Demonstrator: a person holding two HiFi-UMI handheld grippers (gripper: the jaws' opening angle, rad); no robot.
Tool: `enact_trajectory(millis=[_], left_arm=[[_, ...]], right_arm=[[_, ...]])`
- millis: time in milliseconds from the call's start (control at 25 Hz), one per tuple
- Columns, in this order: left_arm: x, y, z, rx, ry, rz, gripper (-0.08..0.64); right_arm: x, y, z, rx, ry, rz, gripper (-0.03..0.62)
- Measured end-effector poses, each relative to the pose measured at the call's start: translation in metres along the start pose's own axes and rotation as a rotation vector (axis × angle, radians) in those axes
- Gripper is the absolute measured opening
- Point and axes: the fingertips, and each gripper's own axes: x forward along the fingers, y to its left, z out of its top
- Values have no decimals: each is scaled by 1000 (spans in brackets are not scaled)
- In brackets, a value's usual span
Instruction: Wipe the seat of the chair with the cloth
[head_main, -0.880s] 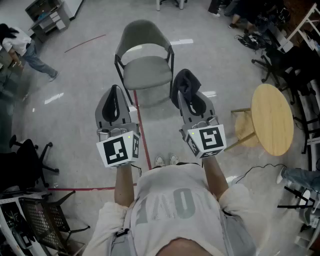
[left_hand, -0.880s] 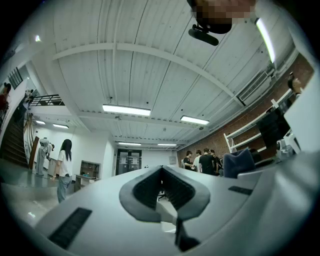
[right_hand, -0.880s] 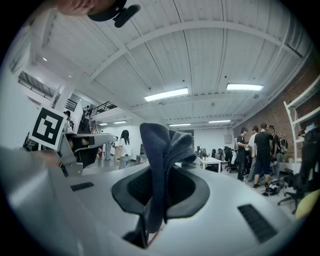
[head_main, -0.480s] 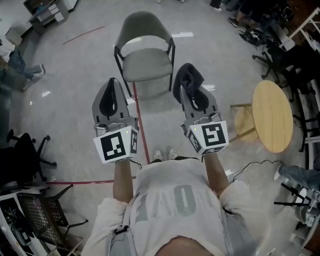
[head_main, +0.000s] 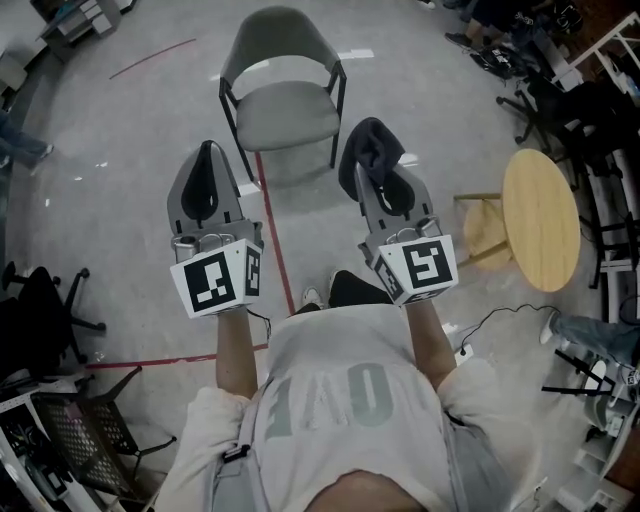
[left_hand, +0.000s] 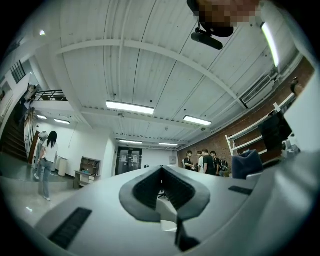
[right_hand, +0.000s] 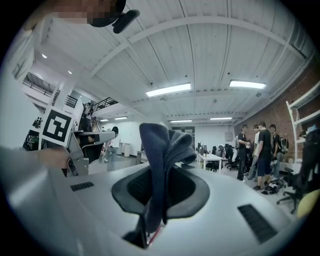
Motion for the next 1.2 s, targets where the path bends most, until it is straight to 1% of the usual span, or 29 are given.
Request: enact_trajectory(millis=[120,280,480,600,720,840,1040,1120,1200], left_arm=[[10,5,-9,0,10,-2,15],[33,5,-19,12,0,-19,15],[61,13,-39,29,-14,-29,15],[91,18,-54,32,-18,-29,15],[135,23,-66,26,-21,-26,15],[189,24,-79,24,-17,-19,15],[296,37,-89,28,-12,20,15],[338,49,-93,35,-12,38,15],[376,62,-99,39,-12,57,15]], right_arm=[[2,-6,-9,6,15,6,49],[20,-18,-15,19,-12,31,49],[66,-34,-35,35,-24,20,49],[101,-50,-42,32,-27,13,49],[143,-71,-43,15,-24,21,49],[190,-103,-43,4,-14,33,49],[295,-163,-35,4,4,68,49],[339,-177,-31,4,-2,96,49],[380,-189,-29,-16,-4,121,49]])
